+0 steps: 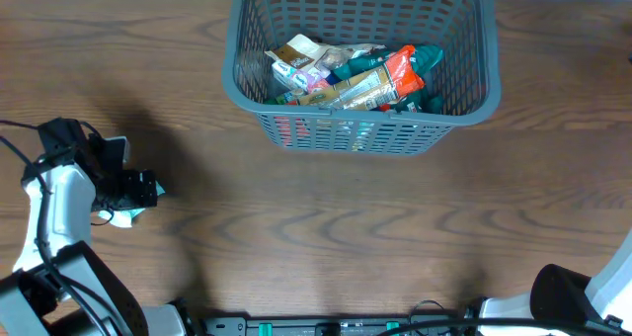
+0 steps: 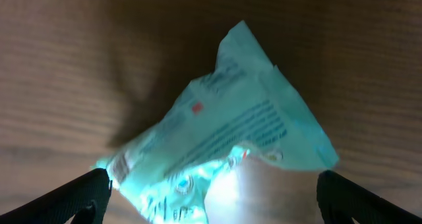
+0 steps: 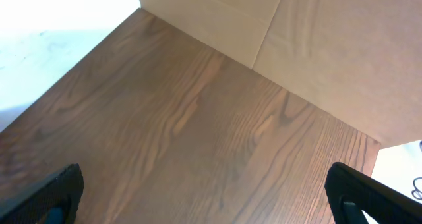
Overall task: Pack container
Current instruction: 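Grasp the mint-green packet with the left gripper, then carry the green packet over the basket and release it inside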
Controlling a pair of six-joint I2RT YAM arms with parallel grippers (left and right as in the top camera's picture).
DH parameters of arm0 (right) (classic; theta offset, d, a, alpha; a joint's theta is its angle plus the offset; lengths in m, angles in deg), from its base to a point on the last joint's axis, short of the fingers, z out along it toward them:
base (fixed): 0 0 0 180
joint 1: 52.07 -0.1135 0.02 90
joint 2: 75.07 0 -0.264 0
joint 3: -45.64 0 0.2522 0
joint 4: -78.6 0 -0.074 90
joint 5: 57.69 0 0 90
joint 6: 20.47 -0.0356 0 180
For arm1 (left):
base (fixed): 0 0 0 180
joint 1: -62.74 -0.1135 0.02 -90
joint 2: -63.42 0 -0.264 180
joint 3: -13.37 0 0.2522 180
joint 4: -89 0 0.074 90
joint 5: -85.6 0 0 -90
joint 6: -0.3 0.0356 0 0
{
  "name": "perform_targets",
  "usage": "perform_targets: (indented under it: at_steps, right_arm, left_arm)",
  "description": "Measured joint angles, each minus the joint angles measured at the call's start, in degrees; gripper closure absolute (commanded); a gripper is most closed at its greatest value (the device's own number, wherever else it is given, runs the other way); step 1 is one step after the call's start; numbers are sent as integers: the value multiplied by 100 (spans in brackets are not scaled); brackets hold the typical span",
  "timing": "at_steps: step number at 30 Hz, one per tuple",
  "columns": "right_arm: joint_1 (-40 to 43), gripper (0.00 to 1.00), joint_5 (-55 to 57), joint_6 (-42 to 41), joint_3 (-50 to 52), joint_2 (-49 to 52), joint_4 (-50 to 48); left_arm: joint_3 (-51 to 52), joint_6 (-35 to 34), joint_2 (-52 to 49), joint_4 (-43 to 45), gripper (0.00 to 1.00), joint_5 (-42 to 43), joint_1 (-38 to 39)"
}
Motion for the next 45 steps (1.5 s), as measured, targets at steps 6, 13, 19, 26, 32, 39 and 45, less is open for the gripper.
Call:
perform_targets:
  at_steps: [6,13,19,26,32,39,45]
  right_arm:
    - [0,1,0,0,0,0,0]
    - [0,1,0,0,0,0,-2]
    - [0,1,0,0,0,0,0]
    - [0,1,0,0,0,0,0]
    - [0,1,0,0,0,0,0]
    - [0,1,-2,0,0,0,0]
    - [0,1,0,0,0,0,0]
  left_arm:
    - [0,402,-81,308,2,39,0]
    - [0,748,-402,492,2,83,0]
    - [0,813,-894,640,2,146,0]
    - [-35,857,-1128,822,92,149,0]
    - [-55,846,-1132,883,94,186,-17]
    - [-87,804,-1132,881,94,190,-15]
    - [-446,350,-999,798,94,221,-15]
